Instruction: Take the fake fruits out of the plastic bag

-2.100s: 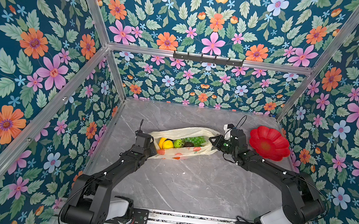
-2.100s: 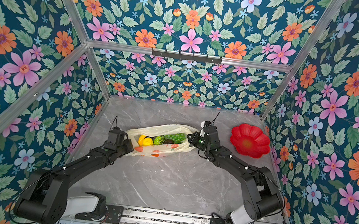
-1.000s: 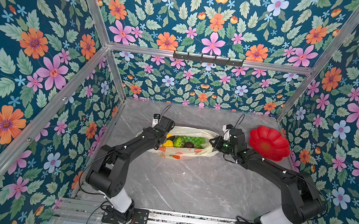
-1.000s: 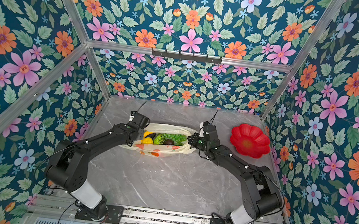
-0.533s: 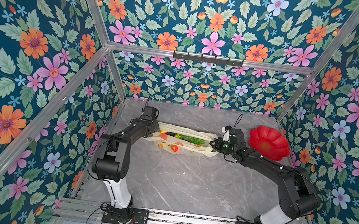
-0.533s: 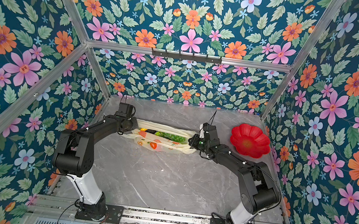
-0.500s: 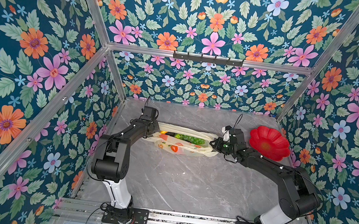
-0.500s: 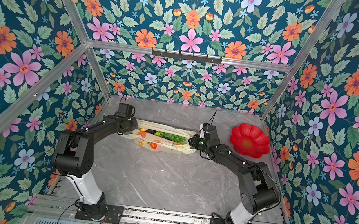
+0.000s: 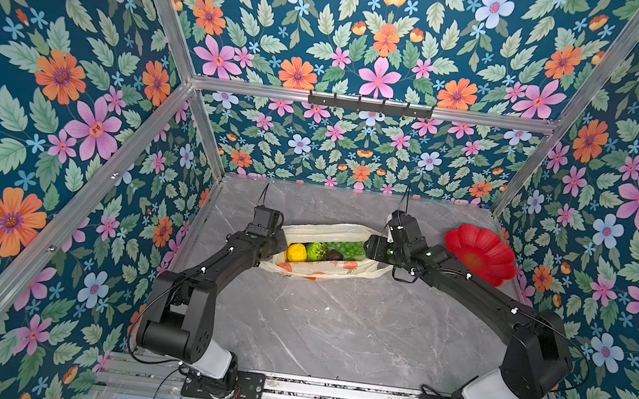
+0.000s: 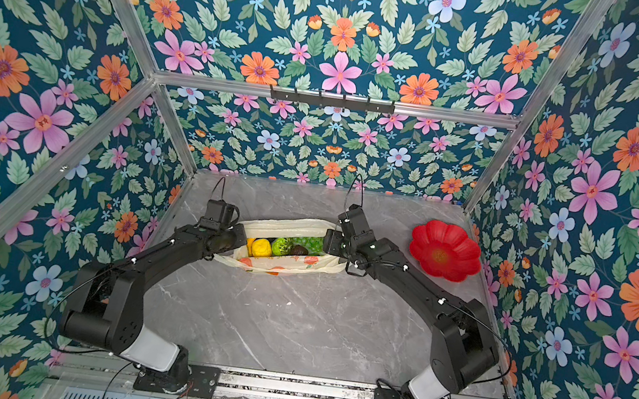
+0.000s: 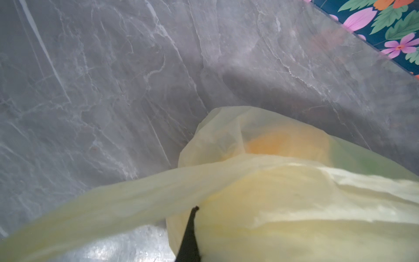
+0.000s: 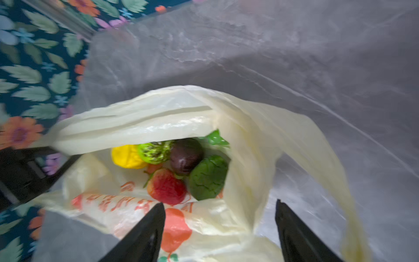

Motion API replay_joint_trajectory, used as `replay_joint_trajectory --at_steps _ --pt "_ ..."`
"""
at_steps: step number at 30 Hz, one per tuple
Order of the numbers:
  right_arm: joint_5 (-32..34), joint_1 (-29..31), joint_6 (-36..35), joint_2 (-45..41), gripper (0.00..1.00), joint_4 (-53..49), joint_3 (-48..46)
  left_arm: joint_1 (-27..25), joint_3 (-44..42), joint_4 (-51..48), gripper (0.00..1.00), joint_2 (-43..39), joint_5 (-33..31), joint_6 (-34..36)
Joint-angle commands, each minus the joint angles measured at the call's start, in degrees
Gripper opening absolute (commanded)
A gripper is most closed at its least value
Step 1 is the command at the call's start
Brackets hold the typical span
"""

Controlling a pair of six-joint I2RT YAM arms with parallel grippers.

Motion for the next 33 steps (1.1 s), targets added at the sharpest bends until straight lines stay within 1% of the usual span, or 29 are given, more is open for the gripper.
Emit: replay_joint_trajectory --at_steps 1,4,6,7,9,11,12,15,17,19,22,25,26,27,30,31,33 --pt "11.35 2.47 -0.50 -0.23 0.80 -9.24 1.78 -1.55 -2.46 2.83 0.00 -2.48 -0.58 -1.50" --pt "14.93 5.48 0.56 -0.18 0.81 -10.30 2.32 -3.69 -5.21 4.01 0.00 -5.29 -1.46 -2.89" --pt "15.91 6.33 1.86 0.29 0.84 -10.02 1.88 -5.02 -6.94 4.56 0.00 -7.11 -2.44 -3.76" --pt "14.84 6.24 2.76 0.87 0.85 -9.35 1.56 -5.57 -7.99 5.01 0.00 -8.11 -2.91 -4.14" --pt "13.61 6.11 3.58 2.59 0.86 -8.42 1.78 -6.19 -10.00 5.90 0.00 -9.94 -3.54 -5.09" --pt "12.28 6.12 3.54 3.93 0.86 -6.80 2.14 -6.62 -12.03 7.92 0.00 -11.30 -2.59 -5.86" --pt "11.27 5.99 3.54 6.10 0.86 -5.65 2.42 -6.96 -12.61 8.91 0.00 -11.57 -1.69 -6.04" --pt "7.38 4.74 3.82 9.05 0.83 -3.12 3.87 -8.06 -12.49 9.48 0.00 -10.71 1.65 -5.78" --pt "4.50 3.56 4.23 9.93 0.81 -0.78 4.11 -9.31 -12.84 10.09 0.00 -11.08 1.76 -5.94" --pt "3.32 2.64 5.06 10.74 0.78 0.84 3.69 -9.90 -13.24 10.43 0.00 -11.61 2.26 -6.21" --pt "2.28 1.03 5.64 12.32 0.68 1.60 3.46 -9.73 -14.14 11.61 0.00 -11.85 4.25 -6.80" --pt "-2.78 -1.59 5.55 12.02 0.44 6.16 0.26 -8.40 -12.96 10.02 0.00 -10.97 5.18 -5.55" --pt "-5.53 -2.99 5.75 11.12 0.32 9.55 -2.00 -6.99 -13.06 10.26 0.00 -11.12 6.38 -5.41" --pt "-8.10 -4.50 6.31 9.87 0.22 13.25 -4.52 -4.97 -13.34 10.70 0.00 -11.30 8.16 -5.62" --pt "-14.64 -8.01 6.76 6.80 0.02 22.35 -11.68 2.36 -14.20 12.40 0.00 -11.75 14.33 -7.09" --pt "-16.41 -8.76 6.48 6.38 0.00 24.18 -12.98 4.20 -14.28 12.88 0.00 -11.53 15.79 -7.70" --pt "-19.78 -10.07 6.42 6.06 0.00 28.25 -15.78 6.70 -13.48 13.62 0.00 -9.74 18.40 -8.68"
